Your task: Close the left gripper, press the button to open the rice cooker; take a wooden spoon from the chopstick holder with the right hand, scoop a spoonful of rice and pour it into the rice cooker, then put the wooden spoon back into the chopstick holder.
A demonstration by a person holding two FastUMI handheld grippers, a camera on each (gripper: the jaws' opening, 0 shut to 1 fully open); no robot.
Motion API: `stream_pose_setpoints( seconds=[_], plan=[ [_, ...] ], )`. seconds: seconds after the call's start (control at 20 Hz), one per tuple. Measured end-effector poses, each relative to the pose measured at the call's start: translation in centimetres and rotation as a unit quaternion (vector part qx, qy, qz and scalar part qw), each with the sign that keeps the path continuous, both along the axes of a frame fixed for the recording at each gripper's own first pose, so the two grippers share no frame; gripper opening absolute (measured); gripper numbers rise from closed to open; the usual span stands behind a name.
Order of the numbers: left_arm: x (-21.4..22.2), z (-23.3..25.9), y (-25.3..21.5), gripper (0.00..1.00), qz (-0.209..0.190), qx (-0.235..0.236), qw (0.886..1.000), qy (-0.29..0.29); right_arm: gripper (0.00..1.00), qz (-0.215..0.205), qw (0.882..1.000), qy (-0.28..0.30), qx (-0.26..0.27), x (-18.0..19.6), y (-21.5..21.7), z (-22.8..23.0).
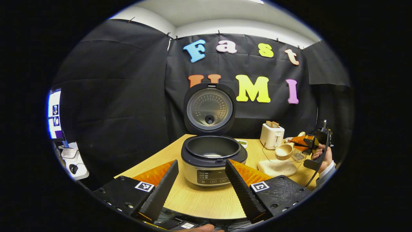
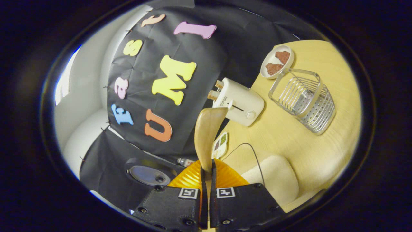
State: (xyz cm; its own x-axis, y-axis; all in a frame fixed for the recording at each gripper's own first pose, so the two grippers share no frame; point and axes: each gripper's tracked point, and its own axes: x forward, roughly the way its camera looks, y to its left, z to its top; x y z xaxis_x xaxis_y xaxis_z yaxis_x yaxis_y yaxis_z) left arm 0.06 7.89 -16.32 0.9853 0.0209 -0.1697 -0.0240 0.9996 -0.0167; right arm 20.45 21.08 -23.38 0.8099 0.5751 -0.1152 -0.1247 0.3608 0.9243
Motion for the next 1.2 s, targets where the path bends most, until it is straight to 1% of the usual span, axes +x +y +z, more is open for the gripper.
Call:
stream_pose_setpoints(
  seconds=[0.1, 0.15, 0.2, 0.35, 0.45, 0.5, 0.65, 0.85, 0.95, 1.05, 1.2],
  plan=[
    [0.0, -0.2, 0.0, 0.94, -0.001, 0.002, 1.0, 0.0, 0.07, -0.012, 0.999, 0.01, 0.038, 0.2, -0.7, 0.9],
    [0.0, -0.2, 0.1, 0.94, 0.0, 0.004, 1.0, -0.001, 0.07, -0.016, 0.997, 0.019, 0.07, 0.3, -0.9, 1.5],
    [0.0, -0.3, 0.3, 0.94, 0.001, 0.008, 1.0, -0.001, 0.07, -0.009, 0.995, 0.028, 0.098, 0.3, -0.6, 2.0],
    [-0.2, -0.7, 0.8, 0.94, 0.006, 0.015, 1.0, -0.005, 0.07, 0.011, 0.98, 0.076, 0.182, -0.7, 0.1, 2.7],
    [-0.2, -1.1, 0.7, 0.94, 0.0, 0.003, 1.0, -0.001, 0.07, 0.02, 0.972, 0.104, 0.211, -1.2, 1.1, 2.7],
    [-0.2, -1.5, 0.6, 0.94, -0.006, -0.004, 1.0, 0.002, 0.09, 0.025, 0.97, 0.109, 0.216, -1.5, 1.8, 2.9],
    [-0.6, -2.1, 1.4, 0.94, -0.009, -0.016, 1.0, 0.008, 0.07, 0.046, 0.977, 0.09, 0.189, -2.7, 4.0, 4.9],
    [-1.6, -1.8, 3.2, 0.94, 0.0, -0.025, 1.0, 0.005, 0.07, 0.055, 0.986, 0.064, 0.141, -3.3, 7.5, 7.1],
    [-1.5, -1.7, 3.1, 0.95, -0.014, -0.027, 0.999, 0.012, 0.07, 0.068, 0.992, 0.047, 0.096, -3.4, 9.8, 8.1],
    [-1.5, -1.4, 3.6, 0.95, -0.01, -0.023, 1.0, 0.014, 0.07, 0.084, 0.995, 0.018, 0.05, -3.5, 12.4, 9.6],
    [-1.9, 0.3, 3.6, 0.95, -0.012, -0.005, 1.0, -0.003, 0.07, 0.098, 0.994, -0.034, -0.031, -3.2, 16.2, 11.9]
  ],
)
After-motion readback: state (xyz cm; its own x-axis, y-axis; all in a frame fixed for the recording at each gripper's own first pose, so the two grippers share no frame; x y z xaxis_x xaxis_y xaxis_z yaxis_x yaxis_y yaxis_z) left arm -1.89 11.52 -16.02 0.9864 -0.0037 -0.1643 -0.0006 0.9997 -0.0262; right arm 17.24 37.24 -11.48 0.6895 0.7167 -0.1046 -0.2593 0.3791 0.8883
